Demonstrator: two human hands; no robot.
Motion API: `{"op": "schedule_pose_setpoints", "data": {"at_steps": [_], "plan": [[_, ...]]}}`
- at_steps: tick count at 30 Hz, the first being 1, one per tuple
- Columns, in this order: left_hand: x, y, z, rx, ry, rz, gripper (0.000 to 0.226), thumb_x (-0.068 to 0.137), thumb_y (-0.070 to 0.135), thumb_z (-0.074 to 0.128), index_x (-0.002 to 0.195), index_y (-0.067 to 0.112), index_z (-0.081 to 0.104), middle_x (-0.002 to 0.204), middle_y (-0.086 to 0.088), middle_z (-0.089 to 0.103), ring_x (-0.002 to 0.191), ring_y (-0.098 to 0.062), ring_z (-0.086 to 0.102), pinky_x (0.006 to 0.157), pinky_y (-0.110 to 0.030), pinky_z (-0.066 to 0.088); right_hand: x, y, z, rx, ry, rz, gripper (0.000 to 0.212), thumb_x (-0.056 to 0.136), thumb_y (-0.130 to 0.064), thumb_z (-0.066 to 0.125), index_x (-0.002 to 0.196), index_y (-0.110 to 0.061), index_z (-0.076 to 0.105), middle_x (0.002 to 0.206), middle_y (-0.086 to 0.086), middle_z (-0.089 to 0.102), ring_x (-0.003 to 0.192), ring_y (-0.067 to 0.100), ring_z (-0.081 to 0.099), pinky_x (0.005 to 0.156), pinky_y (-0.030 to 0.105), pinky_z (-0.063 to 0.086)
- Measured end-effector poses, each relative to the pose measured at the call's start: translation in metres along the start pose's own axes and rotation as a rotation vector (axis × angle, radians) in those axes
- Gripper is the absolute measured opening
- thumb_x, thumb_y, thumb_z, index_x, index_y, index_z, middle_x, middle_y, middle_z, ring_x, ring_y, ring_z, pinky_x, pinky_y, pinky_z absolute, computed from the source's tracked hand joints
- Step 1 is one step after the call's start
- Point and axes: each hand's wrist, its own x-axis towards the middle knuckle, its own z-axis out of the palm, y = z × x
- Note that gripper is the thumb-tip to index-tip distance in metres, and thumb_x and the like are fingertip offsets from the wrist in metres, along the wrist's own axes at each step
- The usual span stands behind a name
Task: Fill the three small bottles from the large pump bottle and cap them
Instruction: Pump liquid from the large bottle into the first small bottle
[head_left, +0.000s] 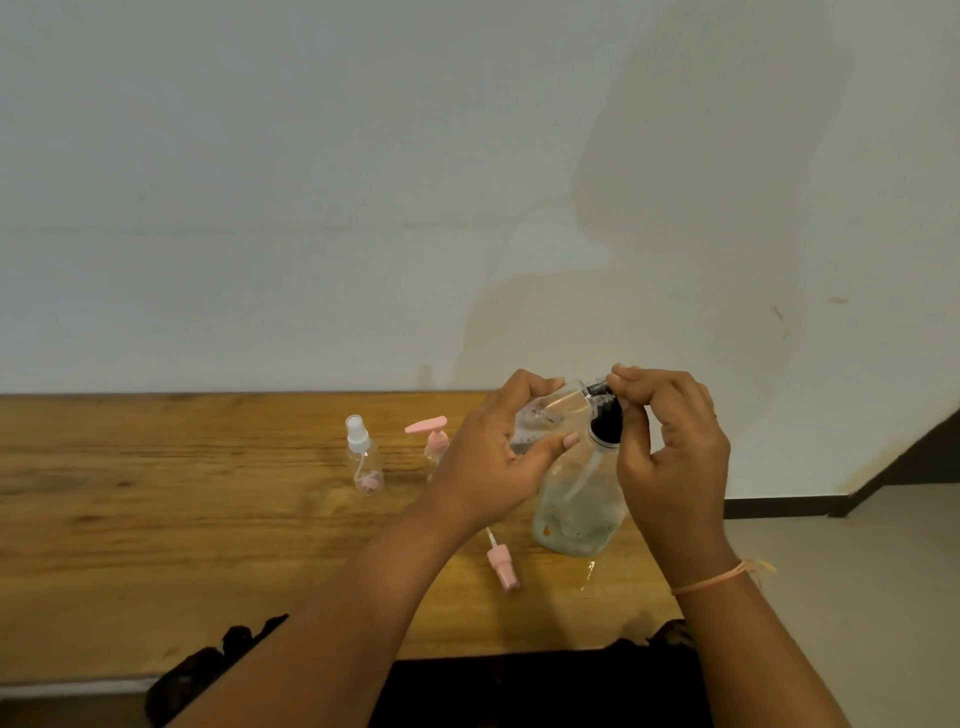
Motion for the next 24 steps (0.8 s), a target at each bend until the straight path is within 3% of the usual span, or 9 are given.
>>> {"op": "schedule_pose_setpoints", "data": {"at_steps": [3, 8, 12, 15, 19, 22, 24], "plan": [[0.003, 0.000, -0.001, 0.002, 0.001, -0.011, 0.029, 0.080, 0.038, 0.064, 0.092, 0.054, 0.044, 0.110, 0.019, 0.060, 0.103, -0.002, 0.059, 0.083, -0.025, 0.051, -0.001, 0.002, 0.006, -0.006, 0.017, 0.005, 0.019, 0.081, 0.010, 0.056, 0.094, -0.002, 0.065, 0.099, -0.005, 0.055, 0.096, 0.014, 0.054, 0.087, 0.008, 0.040], [0.002, -0.004, -0.001, -0.058, -0.067, -0.069, 0.026, 0.086, 0.020, 0.068, 0.094, 0.032, 0.046, 0.096, 0.011, 0.063, 0.083, 0.000, 0.061, 0.069, -0.017, 0.050, -0.005, 0.013, 0.009, -0.013, -0.010, -0.019, 0.019, 0.081, 0.011, 0.054, 0.093, -0.001, 0.064, 0.097, 0.005, 0.061, 0.096, 0.013, 0.053, 0.088, 0.007, 0.039], [0.002, -0.001, -0.002, -0.082, -0.064, -0.057, 0.027, 0.085, 0.020, 0.068, 0.096, 0.033, 0.047, 0.094, 0.014, 0.062, 0.082, 0.000, 0.061, 0.068, -0.016, 0.048, -0.005, 0.009, 0.007, -0.009, -0.011, -0.001, 0.020, 0.082, 0.010, 0.055, 0.094, -0.002, 0.064, 0.099, -0.004, 0.055, 0.096, 0.013, 0.054, 0.087, 0.007, 0.040], [0.002, 0.001, -0.003, -0.082, -0.043, -0.023, 0.024, 0.083, 0.027, 0.066, 0.094, 0.036, 0.047, 0.098, 0.016, 0.063, 0.089, -0.004, 0.062, 0.074, -0.022, 0.052, -0.001, 0.006, 0.004, -0.014, 0.002, -0.007, 0.020, 0.082, 0.008, 0.054, 0.096, -0.002, 0.065, 0.099, -0.005, 0.055, 0.098, 0.007, 0.051, 0.088, 0.008, 0.040], [0.002, 0.001, -0.002, -0.081, -0.033, -0.011, 0.026, 0.084, 0.026, 0.066, 0.095, 0.039, 0.047, 0.108, 0.017, 0.062, 0.097, -0.002, 0.061, 0.077, -0.017, 0.051, 0.000, 0.004, 0.005, -0.028, 0.019, -0.009, 0.021, 0.082, 0.009, 0.054, 0.095, -0.002, 0.065, 0.099, -0.004, 0.056, 0.098, 0.006, 0.050, 0.088, 0.006, 0.038], [0.004, 0.000, -0.003, -0.055, -0.057, -0.059, 0.026, 0.084, 0.030, 0.067, 0.093, 0.043, 0.047, 0.100, 0.012, 0.063, 0.087, -0.002, 0.062, 0.070, -0.021, 0.050, -0.004, 0.009, 0.010, -0.021, 0.024, -0.001, 0.021, 0.081, 0.011, 0.053, 0.095, 0.000, 0.065, 0.098, 0.003, 0.060, 0.099, 0.007, 0.049, 0.089, 0.005, 0.037], [0.004, -0.001, -0.005, -0.031, -0.082, -0.085, 0.028, 0.085, 0.026, 0.067, 0.089, 0.044, 0.046, 0.092, 0.014, 0.061, 0.076, 0.002, 0.059, 0.063, -0.015, 0.044, -0.005, 0.013, 0.011, -0.033, 0.005, -0.010, 0.022, 0.080, 0.013, 0.053, 0.094, 0.000, 0.064, 0.097, 0.009, 0.062, 0.098, 0.010, 0.050, 0.089, 0.006, 0.037]]}}
